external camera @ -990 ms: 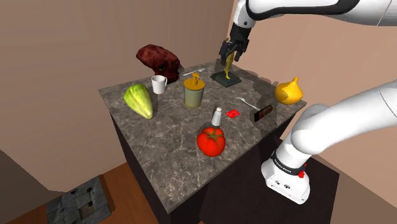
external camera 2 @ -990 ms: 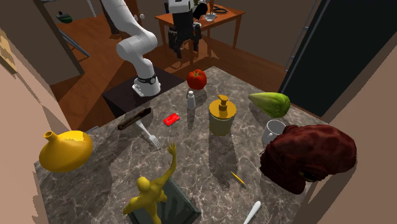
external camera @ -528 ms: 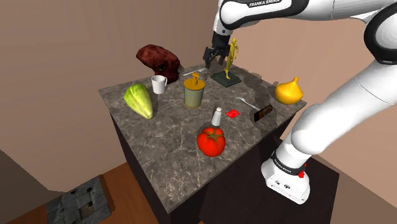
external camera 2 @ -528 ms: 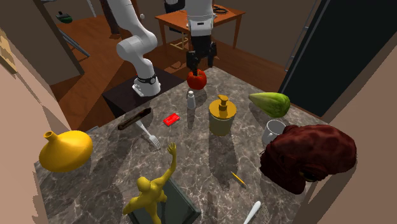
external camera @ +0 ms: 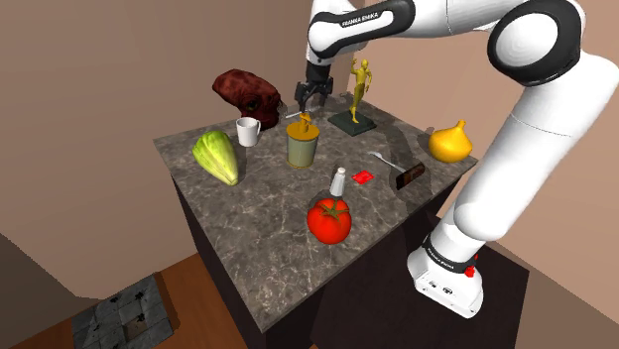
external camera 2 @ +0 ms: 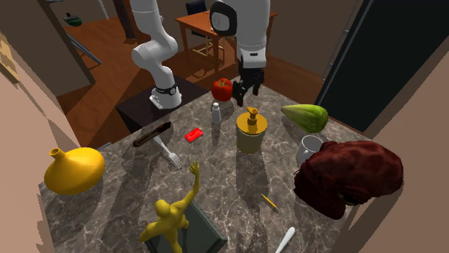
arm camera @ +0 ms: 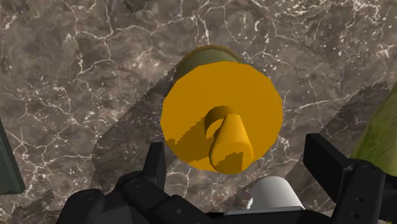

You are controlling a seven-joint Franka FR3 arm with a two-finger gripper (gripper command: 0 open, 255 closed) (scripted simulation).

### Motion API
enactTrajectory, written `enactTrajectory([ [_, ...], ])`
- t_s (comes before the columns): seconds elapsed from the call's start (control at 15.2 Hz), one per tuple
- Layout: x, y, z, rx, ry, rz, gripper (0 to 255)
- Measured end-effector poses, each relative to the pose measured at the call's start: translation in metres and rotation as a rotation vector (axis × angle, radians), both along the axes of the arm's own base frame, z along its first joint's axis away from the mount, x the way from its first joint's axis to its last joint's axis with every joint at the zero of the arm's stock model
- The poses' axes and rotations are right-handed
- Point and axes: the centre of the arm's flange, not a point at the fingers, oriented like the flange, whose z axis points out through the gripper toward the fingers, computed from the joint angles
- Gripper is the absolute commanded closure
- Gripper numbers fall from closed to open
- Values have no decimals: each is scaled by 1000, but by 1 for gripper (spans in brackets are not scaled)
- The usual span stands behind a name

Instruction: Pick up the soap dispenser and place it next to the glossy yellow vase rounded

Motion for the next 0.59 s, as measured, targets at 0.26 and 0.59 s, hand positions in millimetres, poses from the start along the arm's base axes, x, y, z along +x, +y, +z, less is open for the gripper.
enactTrajectory([
  [0.26, 29, 2, -29, -1, 11, 7, 0],
  [0.59, 35, 2, -55, -2, 11, 7, 0],
])
